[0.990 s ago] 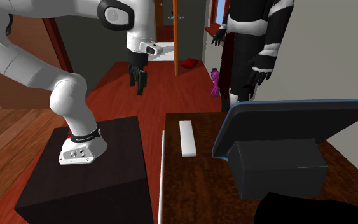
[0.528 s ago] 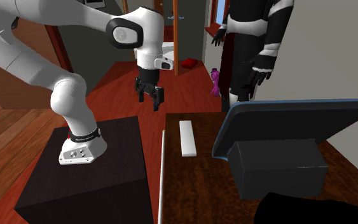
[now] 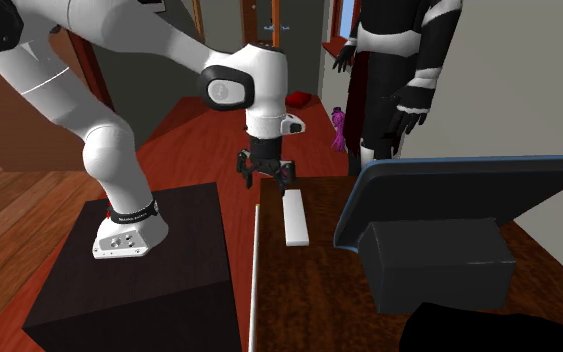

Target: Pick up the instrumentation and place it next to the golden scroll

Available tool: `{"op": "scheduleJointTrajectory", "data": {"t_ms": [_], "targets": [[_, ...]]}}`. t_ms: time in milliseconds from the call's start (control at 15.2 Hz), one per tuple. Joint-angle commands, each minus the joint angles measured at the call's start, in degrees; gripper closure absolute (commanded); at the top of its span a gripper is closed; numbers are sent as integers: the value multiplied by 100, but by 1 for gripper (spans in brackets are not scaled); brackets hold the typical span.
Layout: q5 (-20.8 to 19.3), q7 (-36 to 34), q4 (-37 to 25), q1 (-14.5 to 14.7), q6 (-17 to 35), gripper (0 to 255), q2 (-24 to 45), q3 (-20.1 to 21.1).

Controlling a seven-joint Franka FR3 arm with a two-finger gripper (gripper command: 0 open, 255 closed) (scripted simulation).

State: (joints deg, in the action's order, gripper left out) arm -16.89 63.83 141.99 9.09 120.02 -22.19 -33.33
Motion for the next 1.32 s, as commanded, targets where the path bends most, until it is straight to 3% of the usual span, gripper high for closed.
{"op": "scheduleJointTrajectory", "data": {"t_ms": [0, 330, 858, 1254], "targets": [[191, 725, -192, 219, 401, 0, 449, -313], [1169, 2525, -765, 719, 1091, 0, 1619, -899], [1637, 2870, -553, 741, 1707, 0, 2149, -956], [1637, 2870, -553, 739, 1707, 0, 2149, -954]]}}
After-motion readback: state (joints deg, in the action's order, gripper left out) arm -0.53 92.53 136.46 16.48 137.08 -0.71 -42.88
